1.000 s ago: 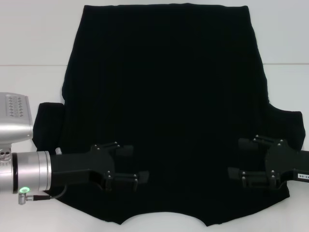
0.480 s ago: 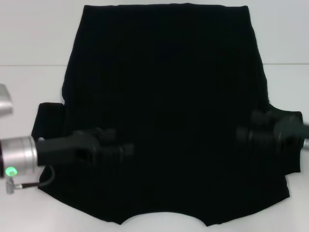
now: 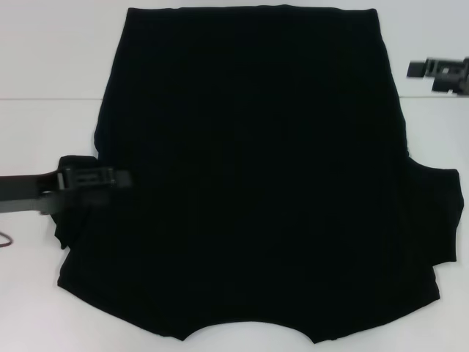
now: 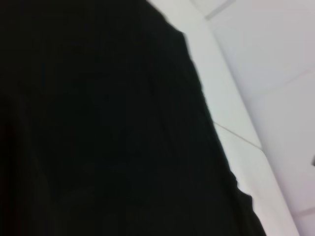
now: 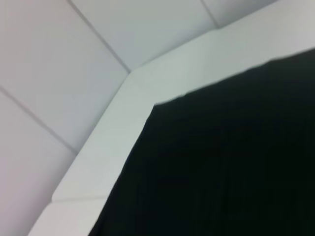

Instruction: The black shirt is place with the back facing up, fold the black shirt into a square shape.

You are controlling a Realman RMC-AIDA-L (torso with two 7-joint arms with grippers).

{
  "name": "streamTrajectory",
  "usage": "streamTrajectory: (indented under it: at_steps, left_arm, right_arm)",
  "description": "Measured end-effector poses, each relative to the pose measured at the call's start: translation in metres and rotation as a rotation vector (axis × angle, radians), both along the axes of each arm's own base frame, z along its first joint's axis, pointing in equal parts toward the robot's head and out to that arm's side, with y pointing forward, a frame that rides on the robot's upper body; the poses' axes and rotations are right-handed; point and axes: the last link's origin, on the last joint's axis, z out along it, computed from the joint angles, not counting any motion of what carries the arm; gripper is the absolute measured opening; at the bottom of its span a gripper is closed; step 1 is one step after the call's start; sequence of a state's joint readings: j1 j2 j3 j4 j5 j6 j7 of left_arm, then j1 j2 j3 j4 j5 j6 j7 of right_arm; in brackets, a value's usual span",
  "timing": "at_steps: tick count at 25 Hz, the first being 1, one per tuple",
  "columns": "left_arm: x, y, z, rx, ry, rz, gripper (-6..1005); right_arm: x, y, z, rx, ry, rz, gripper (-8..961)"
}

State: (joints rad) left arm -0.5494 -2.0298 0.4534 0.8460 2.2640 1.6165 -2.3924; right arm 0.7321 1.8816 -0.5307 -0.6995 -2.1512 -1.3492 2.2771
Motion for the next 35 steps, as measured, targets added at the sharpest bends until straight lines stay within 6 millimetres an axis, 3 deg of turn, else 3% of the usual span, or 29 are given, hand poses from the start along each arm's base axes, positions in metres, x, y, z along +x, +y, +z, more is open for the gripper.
streamTrajectory:
  at_steps: [4,10,18,35]
  left_arm:
    - [-0.021,-0.006,0.016,0.043,0.001,0.109,823]
    - [-0.050,-0.014,0.023,0.093,0.065,0.226,717]
    - [-0.064,-0.010,0.020,0.128,0.146,0.275,450]
    - [-0.068,-0.007,-0.001,0.077,0.202,0.282,442]
  right_arm:
    - [-0.011,0.008,0.012,-0.027,-0.010,-0.013,928]
    - [-0.014,0.007,0.011,-0.053,-0.027,-0.004,927]
    - [-0.009,0.003,0.008,-0.069,-0.020,-0.015,927]
    - [-0.007,0.000,0.010,-0.075,-0.015,-0.016,928]
